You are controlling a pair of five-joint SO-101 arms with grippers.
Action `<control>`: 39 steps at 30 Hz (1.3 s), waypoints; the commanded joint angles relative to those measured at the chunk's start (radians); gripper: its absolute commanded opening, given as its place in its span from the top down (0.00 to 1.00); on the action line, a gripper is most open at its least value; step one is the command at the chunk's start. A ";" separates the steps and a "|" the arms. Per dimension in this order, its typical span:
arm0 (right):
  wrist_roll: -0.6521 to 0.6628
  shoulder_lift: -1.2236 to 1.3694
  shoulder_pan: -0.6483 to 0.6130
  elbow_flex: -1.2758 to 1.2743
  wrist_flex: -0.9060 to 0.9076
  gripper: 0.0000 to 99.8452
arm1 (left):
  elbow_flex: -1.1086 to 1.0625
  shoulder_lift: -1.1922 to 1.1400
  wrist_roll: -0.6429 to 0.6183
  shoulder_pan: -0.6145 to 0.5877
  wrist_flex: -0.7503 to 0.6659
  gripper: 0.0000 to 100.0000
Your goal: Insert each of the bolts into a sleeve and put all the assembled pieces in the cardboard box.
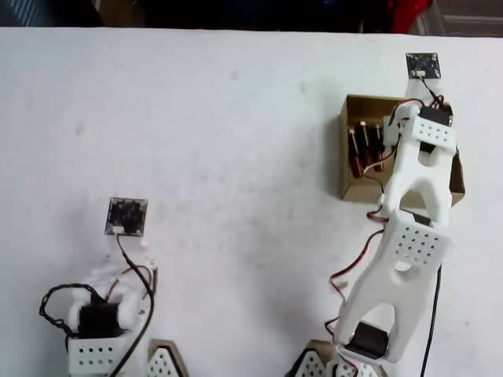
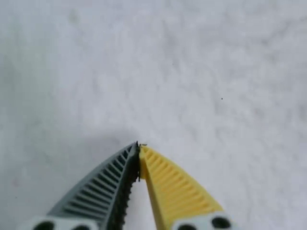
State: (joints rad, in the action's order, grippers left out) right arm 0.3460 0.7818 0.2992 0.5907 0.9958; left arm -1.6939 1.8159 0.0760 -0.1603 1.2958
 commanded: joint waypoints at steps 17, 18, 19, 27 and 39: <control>0.006 -0.420 -0.133 0.046 0.463 0.95 | 0.002 0.007 0.008 0.010 -0.009 0.98; 0.006 -0.443 -0.142 0.046 0.484 0.95 | 0.002 0.007 0.006 0.010 -0.009 0.98; 0.006 -0.466 -0.150 0.046 0.507 0.95 | 0.002 0.007 0.006 0.010 -0.009 0.98; 0.006 -0.674 -0.217 0.044 0.705 0.95 | 0.002 0.007 0.006 0.010 -0.009 0.98; 0.006 -1.090 -0.329 -0.233 0.717 0.95 | 0.002 0.007 0.006 0.010 -0.009 0.98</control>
State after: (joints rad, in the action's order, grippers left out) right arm 0.3460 -0.1772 0.0031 0.4112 1.6893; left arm -1.6939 1.8159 0.0760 -0.1603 1.2958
